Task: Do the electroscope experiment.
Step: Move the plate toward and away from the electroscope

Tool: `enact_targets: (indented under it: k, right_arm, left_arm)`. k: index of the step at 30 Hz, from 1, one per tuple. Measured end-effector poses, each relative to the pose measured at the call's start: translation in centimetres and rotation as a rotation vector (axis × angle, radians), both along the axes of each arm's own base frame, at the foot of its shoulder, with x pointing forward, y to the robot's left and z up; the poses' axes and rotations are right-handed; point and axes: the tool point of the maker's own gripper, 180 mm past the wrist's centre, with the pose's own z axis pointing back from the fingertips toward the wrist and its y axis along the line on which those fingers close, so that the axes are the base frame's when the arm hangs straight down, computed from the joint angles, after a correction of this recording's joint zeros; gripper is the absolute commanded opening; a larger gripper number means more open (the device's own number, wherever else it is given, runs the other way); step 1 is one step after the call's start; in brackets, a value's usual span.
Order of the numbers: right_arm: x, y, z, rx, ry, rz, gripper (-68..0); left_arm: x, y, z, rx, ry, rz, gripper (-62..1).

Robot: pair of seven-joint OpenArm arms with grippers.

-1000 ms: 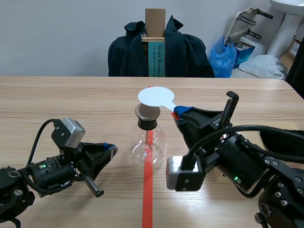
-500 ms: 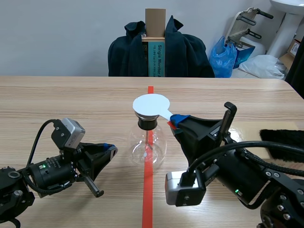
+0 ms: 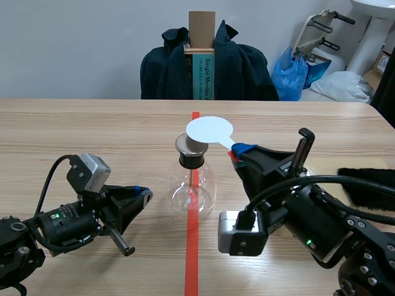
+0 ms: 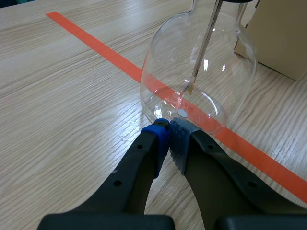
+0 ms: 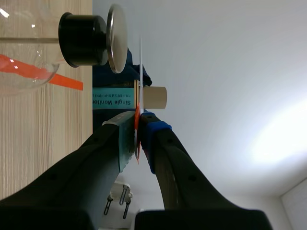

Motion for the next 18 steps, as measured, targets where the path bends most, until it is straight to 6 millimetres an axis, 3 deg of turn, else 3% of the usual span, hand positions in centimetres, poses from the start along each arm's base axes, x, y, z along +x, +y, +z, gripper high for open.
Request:
enact_targets:
  k: [18]
  right_arm:
    - [2.1, -3.1, 0.0, 0.001, 0.001, -0.206, -66.9]
  left_arm:
    - [0.0, 0.0, 0.0, 0.0, 0.0, 0.0, -57.2]
